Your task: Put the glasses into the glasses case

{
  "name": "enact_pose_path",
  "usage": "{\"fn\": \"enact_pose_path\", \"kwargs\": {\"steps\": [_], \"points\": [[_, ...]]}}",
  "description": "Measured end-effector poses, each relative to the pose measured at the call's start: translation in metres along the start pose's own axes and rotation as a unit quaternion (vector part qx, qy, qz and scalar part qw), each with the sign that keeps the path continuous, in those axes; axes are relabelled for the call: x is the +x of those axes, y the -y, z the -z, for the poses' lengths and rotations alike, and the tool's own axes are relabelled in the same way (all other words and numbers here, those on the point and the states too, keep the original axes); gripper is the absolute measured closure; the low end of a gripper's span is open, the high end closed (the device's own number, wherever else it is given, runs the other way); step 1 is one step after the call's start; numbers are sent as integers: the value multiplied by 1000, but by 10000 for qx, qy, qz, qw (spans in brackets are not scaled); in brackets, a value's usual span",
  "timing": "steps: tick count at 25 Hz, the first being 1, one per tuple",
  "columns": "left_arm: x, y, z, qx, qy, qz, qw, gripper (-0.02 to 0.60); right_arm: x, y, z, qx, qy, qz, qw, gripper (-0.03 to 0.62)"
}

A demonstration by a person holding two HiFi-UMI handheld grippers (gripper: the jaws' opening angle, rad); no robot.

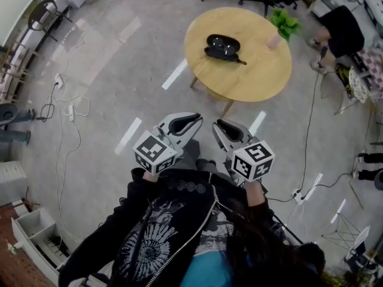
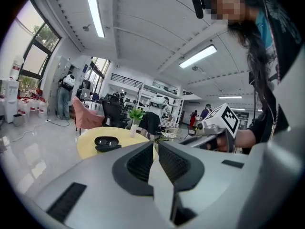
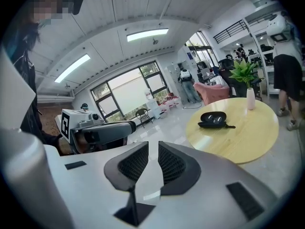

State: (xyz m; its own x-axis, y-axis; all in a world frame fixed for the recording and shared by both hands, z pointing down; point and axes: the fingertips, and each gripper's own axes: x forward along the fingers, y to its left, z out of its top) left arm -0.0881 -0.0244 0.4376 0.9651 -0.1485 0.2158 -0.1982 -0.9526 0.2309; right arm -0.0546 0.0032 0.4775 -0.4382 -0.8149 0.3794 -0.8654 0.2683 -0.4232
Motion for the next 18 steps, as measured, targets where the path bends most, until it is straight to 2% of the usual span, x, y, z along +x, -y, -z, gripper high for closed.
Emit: {"fn": "enact_pose_path", "kwargs": {"steps": [11, 18], "points": [[-15, 86, 29, 134, -19, -161, 9998, 543, -62, -29, 45, -254, -35, -213, 9994, 523], [-26, 118, 33, 220, 65, -180, 9996, 543, -86, -47, 57, -444, 4, -243, 9987, 523]]}}
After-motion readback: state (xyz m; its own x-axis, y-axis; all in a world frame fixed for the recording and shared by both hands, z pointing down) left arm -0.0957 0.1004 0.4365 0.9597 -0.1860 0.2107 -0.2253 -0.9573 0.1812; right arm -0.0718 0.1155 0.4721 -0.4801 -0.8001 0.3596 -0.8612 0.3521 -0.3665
